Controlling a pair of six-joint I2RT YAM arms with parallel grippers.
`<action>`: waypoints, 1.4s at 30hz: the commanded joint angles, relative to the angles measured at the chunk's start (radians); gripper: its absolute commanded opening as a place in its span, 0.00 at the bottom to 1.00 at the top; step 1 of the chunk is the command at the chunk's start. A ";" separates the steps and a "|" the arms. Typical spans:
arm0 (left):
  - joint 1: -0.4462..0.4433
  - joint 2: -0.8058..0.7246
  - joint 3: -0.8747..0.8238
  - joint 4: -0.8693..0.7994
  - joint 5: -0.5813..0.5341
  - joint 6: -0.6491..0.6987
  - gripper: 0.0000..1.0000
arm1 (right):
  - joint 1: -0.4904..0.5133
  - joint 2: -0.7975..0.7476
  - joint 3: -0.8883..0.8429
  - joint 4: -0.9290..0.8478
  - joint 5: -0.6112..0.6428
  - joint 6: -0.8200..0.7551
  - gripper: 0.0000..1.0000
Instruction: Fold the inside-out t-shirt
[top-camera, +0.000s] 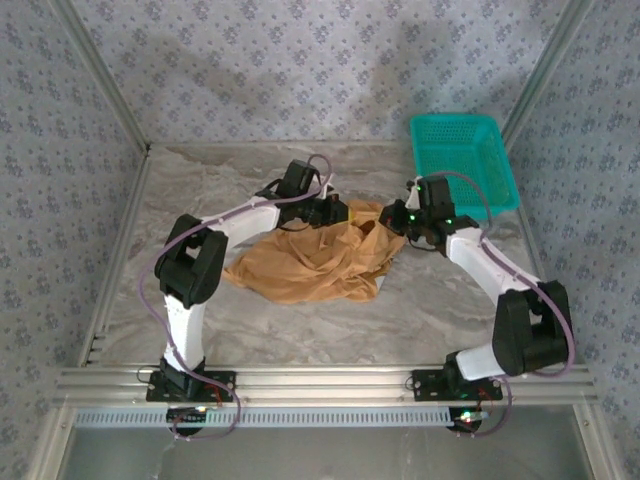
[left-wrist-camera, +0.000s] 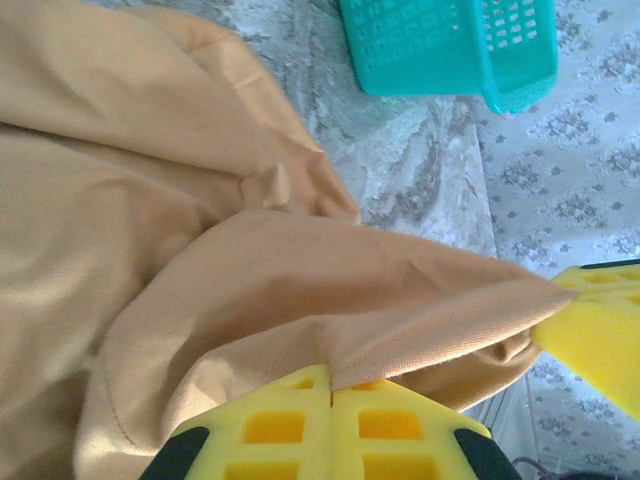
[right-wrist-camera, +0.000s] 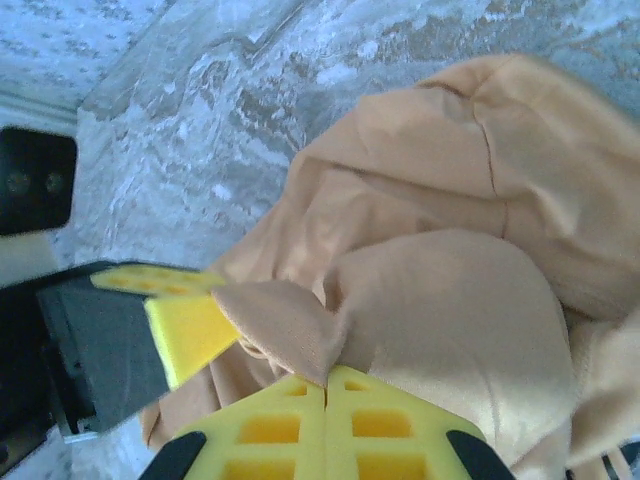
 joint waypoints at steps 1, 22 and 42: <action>-0.033 -0.042 0.020 0.017 -0.024 0.000 0.00 | -0.056 -0.016 -0.107 -0.008 -0.080 -0.074 0.00; -0.119 0.037 0.037 0.116 -0.038 -0.084 0.00 | 0.088 -0.251 -0.145 -0.273 0.357 0.067 0.14; -0.110 0.028 0.028 0.082 -0.039 -0.067 0.00 | 0.211 0.039 -0.021 -0.100 0.444 0.070 0.47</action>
